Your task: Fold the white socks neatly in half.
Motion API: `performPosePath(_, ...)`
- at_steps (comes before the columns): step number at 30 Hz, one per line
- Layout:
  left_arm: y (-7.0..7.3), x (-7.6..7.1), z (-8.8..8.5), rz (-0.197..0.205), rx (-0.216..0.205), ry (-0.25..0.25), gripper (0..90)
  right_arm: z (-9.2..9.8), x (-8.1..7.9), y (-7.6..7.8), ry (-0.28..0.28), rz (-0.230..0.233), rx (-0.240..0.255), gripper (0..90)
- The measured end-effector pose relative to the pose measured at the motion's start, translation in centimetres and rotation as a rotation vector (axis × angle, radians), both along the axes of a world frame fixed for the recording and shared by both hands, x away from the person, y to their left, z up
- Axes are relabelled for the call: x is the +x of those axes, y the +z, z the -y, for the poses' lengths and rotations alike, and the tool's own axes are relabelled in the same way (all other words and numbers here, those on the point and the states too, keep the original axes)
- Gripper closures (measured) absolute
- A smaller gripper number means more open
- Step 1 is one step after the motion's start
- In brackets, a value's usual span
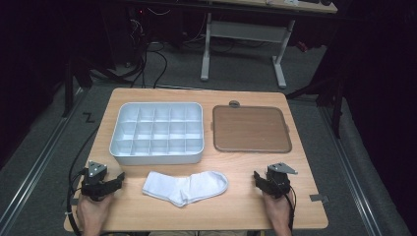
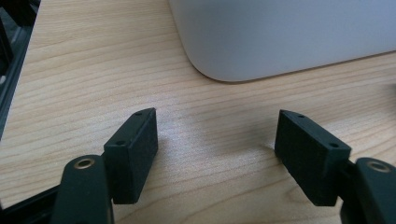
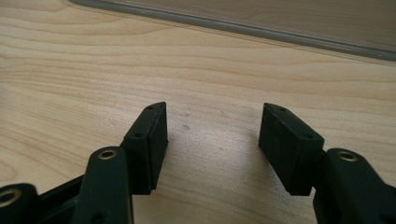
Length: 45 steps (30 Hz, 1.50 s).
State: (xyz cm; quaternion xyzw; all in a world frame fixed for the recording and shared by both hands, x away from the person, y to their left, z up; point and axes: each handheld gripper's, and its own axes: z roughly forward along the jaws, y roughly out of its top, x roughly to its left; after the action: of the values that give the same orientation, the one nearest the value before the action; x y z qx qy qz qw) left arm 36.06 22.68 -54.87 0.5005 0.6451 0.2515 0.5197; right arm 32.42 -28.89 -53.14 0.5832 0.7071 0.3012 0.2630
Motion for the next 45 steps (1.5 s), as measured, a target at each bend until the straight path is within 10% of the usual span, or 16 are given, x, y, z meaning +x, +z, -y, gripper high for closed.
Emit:
performPosePath(35, -0.06, -0.11, 0.31, 0.001, 0.02, -0.02, 30.6, 0.04, 0.04, 0.01, 0.011, 0.001, 0.003, 43.3)
performPosePath(45, 0.23, -0.4, 0.02, 0.004, -0.039, -0.022, 34.6, 0.31, -0.05, 0.19, 0.023, -0.007, -0.001, 50.9)
